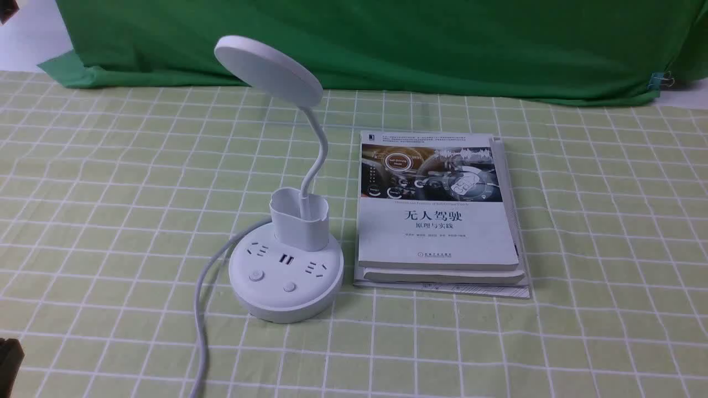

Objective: Turn on the table lamp on the green coffee tablecloth with your hand.
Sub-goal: 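Press the power button on the lamp base to turn the lamp on with the left gripper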

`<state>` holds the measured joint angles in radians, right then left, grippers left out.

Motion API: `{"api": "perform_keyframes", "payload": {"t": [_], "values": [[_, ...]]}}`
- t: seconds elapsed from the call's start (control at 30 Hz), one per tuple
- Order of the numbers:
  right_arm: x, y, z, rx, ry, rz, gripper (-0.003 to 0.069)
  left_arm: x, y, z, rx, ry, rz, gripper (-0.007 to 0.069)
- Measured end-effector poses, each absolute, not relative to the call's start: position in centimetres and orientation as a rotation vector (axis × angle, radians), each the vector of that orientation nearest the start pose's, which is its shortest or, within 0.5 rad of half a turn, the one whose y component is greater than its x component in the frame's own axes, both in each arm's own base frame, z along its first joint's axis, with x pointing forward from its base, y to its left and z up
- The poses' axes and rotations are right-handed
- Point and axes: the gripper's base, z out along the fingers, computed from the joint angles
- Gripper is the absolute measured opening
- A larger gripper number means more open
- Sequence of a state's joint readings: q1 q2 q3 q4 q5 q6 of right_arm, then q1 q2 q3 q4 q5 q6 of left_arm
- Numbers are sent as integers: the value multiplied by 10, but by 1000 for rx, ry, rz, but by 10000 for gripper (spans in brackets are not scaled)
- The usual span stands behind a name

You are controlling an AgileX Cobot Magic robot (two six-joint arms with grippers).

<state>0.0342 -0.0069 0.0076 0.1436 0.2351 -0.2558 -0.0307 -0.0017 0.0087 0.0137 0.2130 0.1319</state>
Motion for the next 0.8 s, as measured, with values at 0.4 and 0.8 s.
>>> {"api": "perform_keyframes", "payload": {"t": [0.4,0.8], "values": [[55,5,190,-153,1710,-32,245,56,-2,191,134,1704,68,19],[55,5,190,-153,1710,-32,245,57,-2,200,90,1607,29,19]]}}
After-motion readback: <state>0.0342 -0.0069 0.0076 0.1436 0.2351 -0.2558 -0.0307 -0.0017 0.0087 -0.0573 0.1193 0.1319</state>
